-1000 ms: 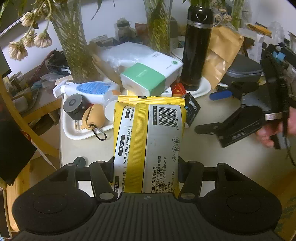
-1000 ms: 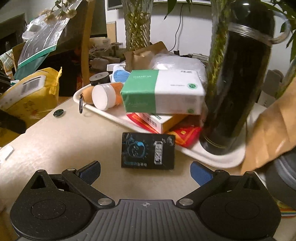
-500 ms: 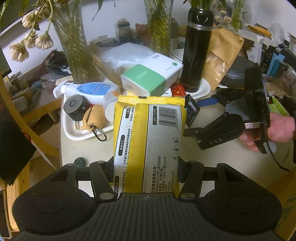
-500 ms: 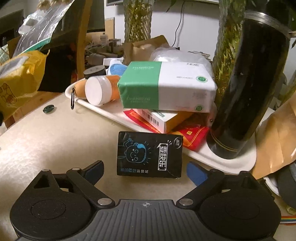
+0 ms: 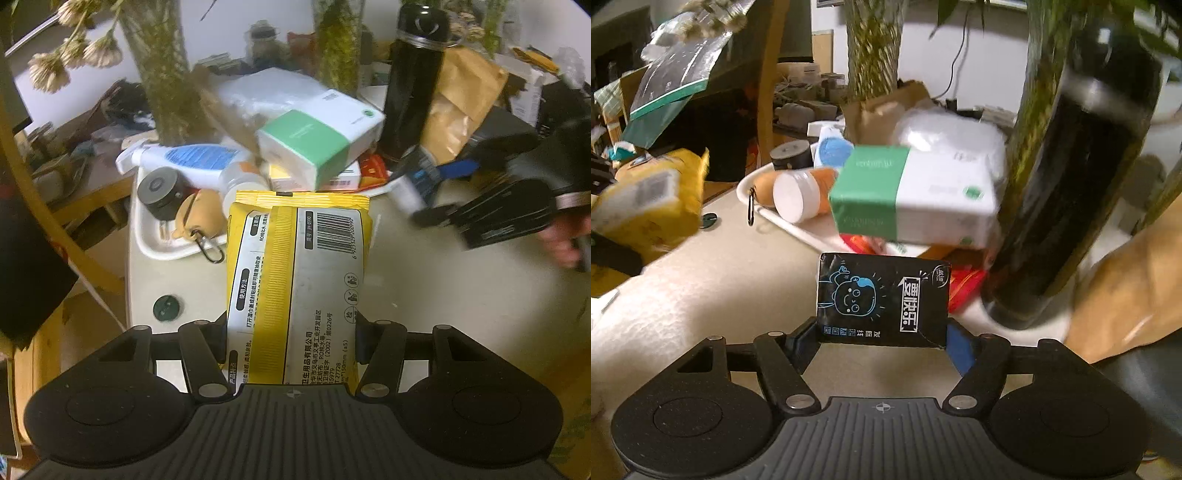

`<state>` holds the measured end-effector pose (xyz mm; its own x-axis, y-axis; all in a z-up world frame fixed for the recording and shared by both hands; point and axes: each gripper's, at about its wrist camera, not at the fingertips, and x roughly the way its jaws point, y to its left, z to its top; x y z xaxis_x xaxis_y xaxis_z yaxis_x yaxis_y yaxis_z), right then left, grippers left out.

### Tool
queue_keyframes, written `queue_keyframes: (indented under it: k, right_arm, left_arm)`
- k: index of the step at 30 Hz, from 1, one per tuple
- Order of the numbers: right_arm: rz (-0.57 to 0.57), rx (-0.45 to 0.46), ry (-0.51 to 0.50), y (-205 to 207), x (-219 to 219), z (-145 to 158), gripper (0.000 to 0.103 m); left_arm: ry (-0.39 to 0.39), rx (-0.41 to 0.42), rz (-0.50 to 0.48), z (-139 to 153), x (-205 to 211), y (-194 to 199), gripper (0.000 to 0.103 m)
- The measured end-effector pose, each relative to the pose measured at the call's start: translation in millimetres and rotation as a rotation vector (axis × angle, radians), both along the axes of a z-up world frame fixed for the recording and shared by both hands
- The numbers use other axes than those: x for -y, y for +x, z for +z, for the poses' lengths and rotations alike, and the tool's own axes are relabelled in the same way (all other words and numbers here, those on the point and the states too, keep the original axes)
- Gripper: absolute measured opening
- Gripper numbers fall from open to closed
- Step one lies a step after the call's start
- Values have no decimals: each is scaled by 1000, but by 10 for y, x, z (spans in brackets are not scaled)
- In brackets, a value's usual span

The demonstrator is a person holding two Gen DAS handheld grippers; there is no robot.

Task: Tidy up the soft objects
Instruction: 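Grasp the black printed card packet with the right gripper while the left holds the yellow packet, then carry both packets to the box and open both grippers over it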

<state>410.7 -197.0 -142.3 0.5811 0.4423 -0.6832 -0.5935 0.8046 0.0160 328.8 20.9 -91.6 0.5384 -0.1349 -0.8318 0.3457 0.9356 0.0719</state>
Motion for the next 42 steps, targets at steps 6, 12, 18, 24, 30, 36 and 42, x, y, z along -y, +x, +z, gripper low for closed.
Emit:
queue_keyframes:
  k: [6, 12, 18, 24, 30, 36, 42]
  right_arm:
    - [-36, 6, 6, -263, 244, 501, 73]
    - [-49, -2, 17, -664, 440, 912, 73]
    - [-61, 22, 14, -1026, 561, 1186, 73]
    - [-73, 32, 13, -1371, 659, 1375, 73]
    - [-86, 40, 43, -1668, 746, 1564, 73]
    - [-63, 57, 50, -2029, 759, 1704, 73]
    - [-40, 76, 47, -2370, 766, 1797, 73]
  left_arm:
    - [4, 23, -15, 160, 48, -146, 56]
    - [-10, 64, -19, 455, 110, -380, 56]
    - [-12, 94, -34, 684, 210, -631, 56]
    - [-2, 116, -54, 891, 273, -873, 56]
    - [5, 144, -56, 1109, 319, -1124, 56]
    - [-4, 141, -61, 1240, 385, -1398, 56]
    - [-26, 118, -56, 1285, 431, -1663, 56]
